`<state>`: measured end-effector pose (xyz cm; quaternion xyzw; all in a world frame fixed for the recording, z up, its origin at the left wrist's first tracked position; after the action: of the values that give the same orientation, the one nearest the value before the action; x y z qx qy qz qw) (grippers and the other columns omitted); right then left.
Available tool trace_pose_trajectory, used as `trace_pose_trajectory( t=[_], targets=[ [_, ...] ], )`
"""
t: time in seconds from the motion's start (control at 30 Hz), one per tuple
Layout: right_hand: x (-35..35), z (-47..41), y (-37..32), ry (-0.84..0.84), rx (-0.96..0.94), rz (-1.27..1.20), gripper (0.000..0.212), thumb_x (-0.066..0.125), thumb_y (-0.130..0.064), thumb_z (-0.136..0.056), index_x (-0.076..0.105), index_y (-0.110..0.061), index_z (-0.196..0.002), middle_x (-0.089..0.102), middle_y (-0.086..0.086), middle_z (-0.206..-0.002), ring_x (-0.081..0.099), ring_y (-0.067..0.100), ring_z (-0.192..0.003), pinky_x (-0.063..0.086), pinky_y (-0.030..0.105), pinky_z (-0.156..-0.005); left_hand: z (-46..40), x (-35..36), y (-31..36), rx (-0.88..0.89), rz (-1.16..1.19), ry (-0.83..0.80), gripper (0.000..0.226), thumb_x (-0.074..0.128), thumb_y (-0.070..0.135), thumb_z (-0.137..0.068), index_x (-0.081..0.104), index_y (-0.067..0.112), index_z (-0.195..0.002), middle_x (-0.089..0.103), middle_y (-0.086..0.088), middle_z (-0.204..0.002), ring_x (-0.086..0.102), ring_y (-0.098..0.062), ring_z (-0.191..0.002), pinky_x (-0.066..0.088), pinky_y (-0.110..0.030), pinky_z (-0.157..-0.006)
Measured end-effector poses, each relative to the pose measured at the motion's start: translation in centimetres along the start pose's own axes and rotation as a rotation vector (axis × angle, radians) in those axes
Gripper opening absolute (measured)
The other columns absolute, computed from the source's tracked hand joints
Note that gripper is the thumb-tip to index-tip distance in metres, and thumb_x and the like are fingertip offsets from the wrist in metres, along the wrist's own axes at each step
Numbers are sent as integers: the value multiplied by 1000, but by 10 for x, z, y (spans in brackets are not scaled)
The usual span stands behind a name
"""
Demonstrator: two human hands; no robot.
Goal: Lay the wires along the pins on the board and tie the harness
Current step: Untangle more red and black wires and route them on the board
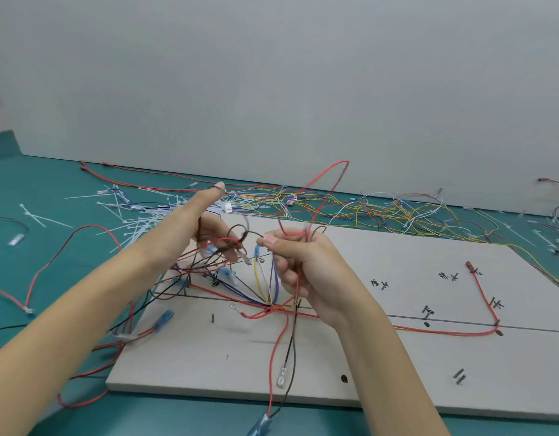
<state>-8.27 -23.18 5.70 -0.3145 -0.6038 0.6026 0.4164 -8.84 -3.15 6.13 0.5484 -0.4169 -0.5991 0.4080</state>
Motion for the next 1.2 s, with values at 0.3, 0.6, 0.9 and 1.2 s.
trace_pose_trajectory(
  t=[0.3, 0.6, 0.9, 1.2],
  targets=[
    [2, -3, 4, 133, -14, -16, 33, 68, -20, -85, 64, 4, -108, 31, -6, -44, 26, 7, -34, 9, 21, -42, 11, 19, 9, 202, 65, 280, 21, 79, 40, -61, 78, 21, -69, 72, -1, -66, 59, -7, -59, 47, -17, -61],
    [6, -4, 5, 188, 9, -57, 20, 65, -9, -84, 55, -15, -68, 45, -6, -46, 29, 5, -32, 19, 12, -33, 12, 37, 8, 164, 87, 246, 21, 57, 15, -95, 60, 7, -75, 61, -3, -68, 54, -8, -57, 41, -10, -52],
    [1, -3, 1, 167, -9, -92, 7, 64, -9, -86, 58, -10, -82, 47, -6, -49, 30, 4, -34, 19, 14, -31, 12, 34, 13, 42, 319, 0, 16, 59, 17, -92, 55, 11, -78, 71, -11, -69, 63, -14, -54, 42, -16, -48],
    [-5, 0, -4, 135, -30, -159, 10, 64, -16, -89, 61, -8, -84, 37, -7, -48, 27, 5, -36, 17, 14, -32, 13, 26, 7, 166, 188, -43, 30, 77, 0, -68, 70, 27, -77, 72, 0, -80, 67, -13, -72, 53, -19, -61]
  ],
)
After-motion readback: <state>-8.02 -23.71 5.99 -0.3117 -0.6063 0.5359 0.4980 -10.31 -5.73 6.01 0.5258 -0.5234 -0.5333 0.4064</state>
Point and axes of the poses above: each hand's wrist, its own z-axis away from the middle knuckle, its own x-axis out of the palm, y = z × x, the point moved 1 cm from there along -z, towards the middle knuckle
